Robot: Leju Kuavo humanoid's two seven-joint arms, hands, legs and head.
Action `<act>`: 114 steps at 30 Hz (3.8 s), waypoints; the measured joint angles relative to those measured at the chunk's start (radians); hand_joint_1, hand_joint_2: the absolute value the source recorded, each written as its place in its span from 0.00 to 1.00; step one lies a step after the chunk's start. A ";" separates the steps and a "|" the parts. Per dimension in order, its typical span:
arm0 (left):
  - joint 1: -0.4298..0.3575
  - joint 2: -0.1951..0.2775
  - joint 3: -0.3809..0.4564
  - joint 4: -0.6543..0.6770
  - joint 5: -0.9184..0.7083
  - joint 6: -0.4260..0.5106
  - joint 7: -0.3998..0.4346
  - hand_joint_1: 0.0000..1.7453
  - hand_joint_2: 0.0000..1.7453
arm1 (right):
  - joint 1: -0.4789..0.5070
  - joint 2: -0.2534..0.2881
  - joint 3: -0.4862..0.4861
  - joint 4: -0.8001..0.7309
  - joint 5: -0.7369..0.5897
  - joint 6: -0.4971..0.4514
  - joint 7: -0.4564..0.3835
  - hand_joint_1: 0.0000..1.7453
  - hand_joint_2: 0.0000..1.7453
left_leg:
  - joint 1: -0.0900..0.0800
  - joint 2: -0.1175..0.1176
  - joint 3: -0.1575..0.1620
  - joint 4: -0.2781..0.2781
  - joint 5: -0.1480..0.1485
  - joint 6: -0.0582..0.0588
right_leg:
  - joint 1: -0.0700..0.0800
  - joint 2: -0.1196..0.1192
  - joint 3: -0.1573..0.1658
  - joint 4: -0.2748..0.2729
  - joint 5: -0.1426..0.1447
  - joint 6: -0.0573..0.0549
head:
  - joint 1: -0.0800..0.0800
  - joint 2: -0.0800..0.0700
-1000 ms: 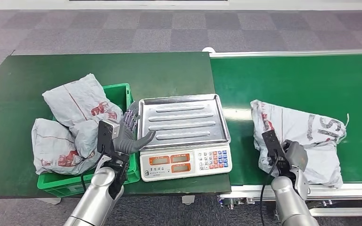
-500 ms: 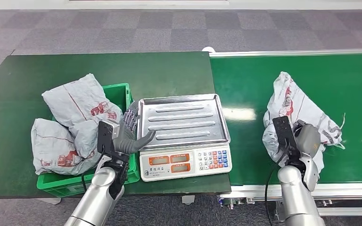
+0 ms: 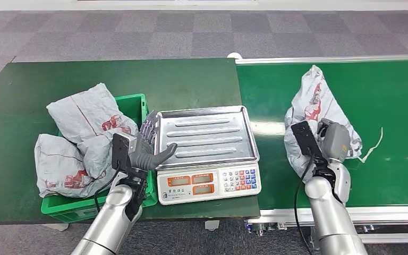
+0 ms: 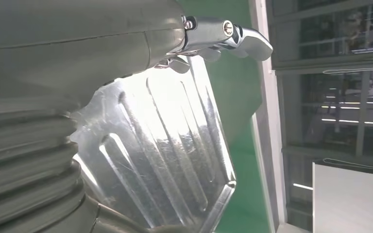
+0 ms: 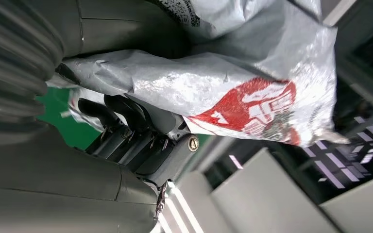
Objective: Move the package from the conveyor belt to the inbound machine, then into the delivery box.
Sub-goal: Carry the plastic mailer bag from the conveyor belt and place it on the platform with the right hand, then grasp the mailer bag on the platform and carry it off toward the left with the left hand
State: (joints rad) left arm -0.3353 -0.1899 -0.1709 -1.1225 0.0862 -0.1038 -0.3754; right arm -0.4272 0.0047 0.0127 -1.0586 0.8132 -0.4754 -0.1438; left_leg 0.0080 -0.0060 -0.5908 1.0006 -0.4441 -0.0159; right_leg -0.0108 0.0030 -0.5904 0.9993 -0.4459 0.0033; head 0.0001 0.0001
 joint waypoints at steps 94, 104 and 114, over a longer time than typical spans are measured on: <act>-0.181 0.052 0.098 0.190 -0.129 0.196 -0.112 0.00 1.00 | -0.233 0.162 0.557 0.052 -0.593 0.360 -0.145 0.00 1.00 | 0.002 0.000 -0.003 0.000 0.005 -0.005 | 0.002 0.001 -0.006 0.002 0.003 -0.004 | 0.000 0.000; -0.147 0.089 0.120 0.139 -0.161 0.236 -0.125 0.00 1.00 | -0.112 0.114 0.404 -0.029 -0.944 0.308 -0.258 0.00 1.00 | 0.002 0.000 -0.003 0.000 0.005 -0.005 | 0.002 0.000 -0.005 0.002 0.002 -0.004 | 0.000 0.000; -0.127 0.137 0.059 0.104 -0.456 0.162 -0.125 0.00 1.00 | 0.001 0.073 0.344 -0.107 -0.982 0.273 -0.313 0.00 1.00 | 0.002 0.000 -0.002 0.000 0.005 -0.005 | 0.002 0.000 -0.005 0.003 0.002 -0.004 | 0.000 0.000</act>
State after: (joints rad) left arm -0.4620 -0.0531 -0.1120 -1.0188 -0.3693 0.0587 -0.5000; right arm -0.4260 0.0780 0.3571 -1.1651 -0.1687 -0.2022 -0.4573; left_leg 0.0096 -0.0058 -0.5931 1.0002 -0.4390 -0.0209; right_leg -0.0085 0.0027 -0.5959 1.0020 -0.4435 -0.0009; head 0.0000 0.0000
